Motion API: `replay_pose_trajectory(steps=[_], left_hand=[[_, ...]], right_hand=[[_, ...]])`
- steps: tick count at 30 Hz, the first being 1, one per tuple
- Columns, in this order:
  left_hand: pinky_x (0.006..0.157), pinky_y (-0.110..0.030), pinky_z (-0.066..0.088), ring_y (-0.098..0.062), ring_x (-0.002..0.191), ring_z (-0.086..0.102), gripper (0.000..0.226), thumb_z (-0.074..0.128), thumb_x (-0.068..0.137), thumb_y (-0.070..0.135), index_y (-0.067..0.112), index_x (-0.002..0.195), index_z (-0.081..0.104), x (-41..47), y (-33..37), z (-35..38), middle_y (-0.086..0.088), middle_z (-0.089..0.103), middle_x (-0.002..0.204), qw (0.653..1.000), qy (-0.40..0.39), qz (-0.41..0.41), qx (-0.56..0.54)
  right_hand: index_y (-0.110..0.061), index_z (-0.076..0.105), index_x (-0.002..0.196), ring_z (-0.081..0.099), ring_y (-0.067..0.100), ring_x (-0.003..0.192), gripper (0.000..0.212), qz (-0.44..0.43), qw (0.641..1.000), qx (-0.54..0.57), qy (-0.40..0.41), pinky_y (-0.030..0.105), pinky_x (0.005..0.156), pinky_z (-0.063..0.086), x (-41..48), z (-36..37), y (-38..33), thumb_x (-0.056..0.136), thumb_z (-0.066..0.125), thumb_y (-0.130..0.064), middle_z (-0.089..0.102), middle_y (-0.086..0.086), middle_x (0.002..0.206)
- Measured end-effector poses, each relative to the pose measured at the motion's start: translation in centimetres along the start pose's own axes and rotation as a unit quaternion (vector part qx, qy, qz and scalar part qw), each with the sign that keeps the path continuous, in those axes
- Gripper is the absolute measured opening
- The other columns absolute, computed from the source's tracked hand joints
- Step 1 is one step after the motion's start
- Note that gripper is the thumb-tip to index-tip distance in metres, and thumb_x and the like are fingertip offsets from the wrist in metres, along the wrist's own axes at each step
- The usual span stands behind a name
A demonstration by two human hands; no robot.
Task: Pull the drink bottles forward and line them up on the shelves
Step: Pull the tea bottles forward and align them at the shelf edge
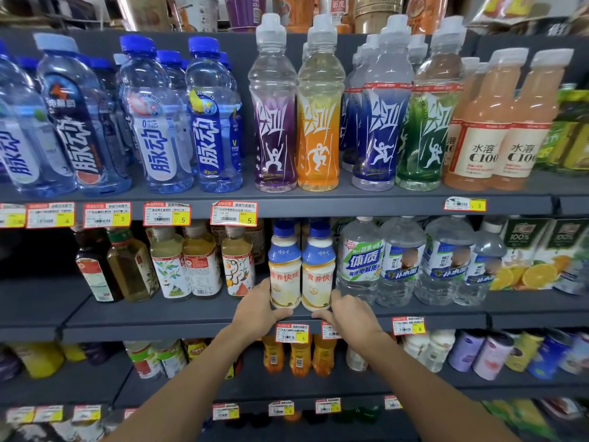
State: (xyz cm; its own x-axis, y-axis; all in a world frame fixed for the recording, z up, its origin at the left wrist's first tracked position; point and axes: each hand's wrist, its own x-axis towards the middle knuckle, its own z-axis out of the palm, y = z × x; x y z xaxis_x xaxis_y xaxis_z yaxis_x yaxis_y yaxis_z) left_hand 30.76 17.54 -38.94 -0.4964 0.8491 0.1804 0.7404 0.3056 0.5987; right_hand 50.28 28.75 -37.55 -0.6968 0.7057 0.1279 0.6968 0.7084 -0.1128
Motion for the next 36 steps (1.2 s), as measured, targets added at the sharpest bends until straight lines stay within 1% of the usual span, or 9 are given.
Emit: replay_pose_trajectory(steps=[3, 6, 8, 15, 19, 25, 28, 32, 36], left_hand=[[0.086, -0.024, 0.042, -0.014, 0.118, 0.058, 0.074, 0.083, 0.073, 0.051, 0.025, 0.132, 0.048, 0.0, -0.3, 0.3, 0.007, 0.062, 0.131, 1.0, 0.004, -0.007, -0.003], [0.086, -0.024, 0.042, -0.014, 0.118, 0.058, 0.074, 0.082, 0.073, 0.052, 0.025, 0.133, 0.048, 0.1, -0.5, 0.4, 0.007, 0.062, 0.131, 1.0, 0.007, -0.008, -0.003], [0.087, -0.024, 0.042, -0.014, 0.119, 0.057, 0.075, 0.082, 0.073, 0.052, 0.026, 0.133, 0.048, 0.2, -0.5, 0.4, 0.008, 0.062, 0.132, 1.0, 0.006, -0.007, -0.003], [0.087, -0.024, 0.041, -0.013, 0.119, 0.057, 0.075, 0.083, 0.072, 0.053, 0.026, 0.133, 0.048, 0.4, -0.7, 0.5, 0.008, 0.062, 0.132, 1.0, 0.003, -0.004, -0.004], [0.088, -0.024, 0.043, -0.011, 0.118, 0.057, 0.072, 0.081, 0.074, 0.053, 0.028, 0.133, 0.047, 0.4, -0.8, 0.6, 0.01, 0.061, 0.132, 1.0, 0.003, -0.001, -0.007], [0.09, -0.025, 0.042, -0.012, 0.12, 0.056, 0.074, 0.08, 0.074, 0.055, 0.028, 0.134, 0.046, 0.3, -0.8, 0.6, 0.01, 0.06, 0.133, 1.0, 0.005, 0.003, -0.002], [0.087, -0.025, 0.04, -0.013, 0.12, 0.056, 0.072, 0.079, 0.074, 0.056, 0.029, 0.133, 0.046, 0.3, -0.9, 0.5, 0.01, 0.06, 0.132, 1.0, 0.006, 0.011, 0.001], [0.088, -0.024, 0.04, -0.012, 0.12, 0.055, 0.073, 0.079, 0.075, 0.055, 0.028, 0.134, 0.046, 0.3, -0.8, 0.5, 0.009, 0.06, 0.133, 1.0, 0.01, 0.019, 0.005], [0.089, -0.024, 0.041, -0.012, 0.12, 0.056, 0.071, 0.079, 0.076, 0.053, 0.028, 0.135, 0.047, 0.2, -0.8, 0.5, 0.01, 0.06, 0.134, 1.0, 0.011, 0.022, 0.005]], right_hand=[[-0.011, 0.052, 0.114, 0.068, 0.029, 0.095, 0.062, -0.018, 0.999, -0.039, 0.011, 0.036, 0.071, 0.044, 0.1, 0.4, 0.6, 0.094, 0.045, -0.068, 0.071, 0.01, 0.099], [-0.014, 0.053, 0.126, 0.069, 0.031, 0.091, 0.042, -0.098, 0.987, -0.128, 0.022, 0.038, 0.067, 0.046, 0.2, 1.0, 1.3, 0.102, 0.05, -0.048, 0.069, 0.01, 0.098], [-0.015, 0.052, 0.129, 0.069, 0.031, 0.089, 0.037, -0.126, 0.98, -0.152, 0.027, 0.037, 0.064, 0.045, 0.2, 1.1, 1.4, 0.104, 0.051, -0.041, 0.069, 0.011, 0.096], [-0.012, 0.05, 0.12, 0.068, 0.03, 0.09, 0.051, -0.104, 0.989, -0.102, 0.031, 0.037, 0.069, 0.046, 0.5, 0.9, 1.6, 0.101, 0.039, -0.058, 0.07, 0.011, 0.095], [-0.012, 0.052, 0.119, 0.068, 0.03, 0.093, 0.054, -0.091, 0.992, -0.089, 0.026, 0.038, 0.074, 0.049, 0.5, 0.7, 1.5, 0.1, 0.039, -0.061, 0.07, 0.011, 0.098], [-0.014, 0.06, 0.11, 0.069, 0.03, 0.088, 0.063, -0.129, 0.977, -0.158, 0.054, 0.037, 0.065, 0.038, 1.0, 0.5, 2.1, 0.098, 0.029, -0.068, 0.072, 0.008, 0.09], [-0.014, 0.062, 0.107, 0.07, 0.032, 0.083, 0.061, -0.157, 0.967, -0.189, 0.062, 0.037, 0.061, 0.035, 1.2, 0.8, 2.2, 0.1, 0.029, -0.065, 0.073, 0.008, 0.086], [-0.016, 0.064, 0.115, 0.07, 0.029, 0.068, 0.037, -0.189, 0.953, -0.223, 0.077, 0.036, 0.054, 0.041, 1.0, 1.4, 2.4, 0.104, 0.047, -0.047, 0.07, 0.006, 0.075], [-0.014, 0.064, 0.112, 0.069, 0.029, 0.068, 0.041, -0.183, 0.953, -0.224, 0.085, 0.035, 0.053, 0.038, 1.1, 1.3, 2.3, 0.104, 0.044, -0.049, 0.069, 0.006, 0.075]])
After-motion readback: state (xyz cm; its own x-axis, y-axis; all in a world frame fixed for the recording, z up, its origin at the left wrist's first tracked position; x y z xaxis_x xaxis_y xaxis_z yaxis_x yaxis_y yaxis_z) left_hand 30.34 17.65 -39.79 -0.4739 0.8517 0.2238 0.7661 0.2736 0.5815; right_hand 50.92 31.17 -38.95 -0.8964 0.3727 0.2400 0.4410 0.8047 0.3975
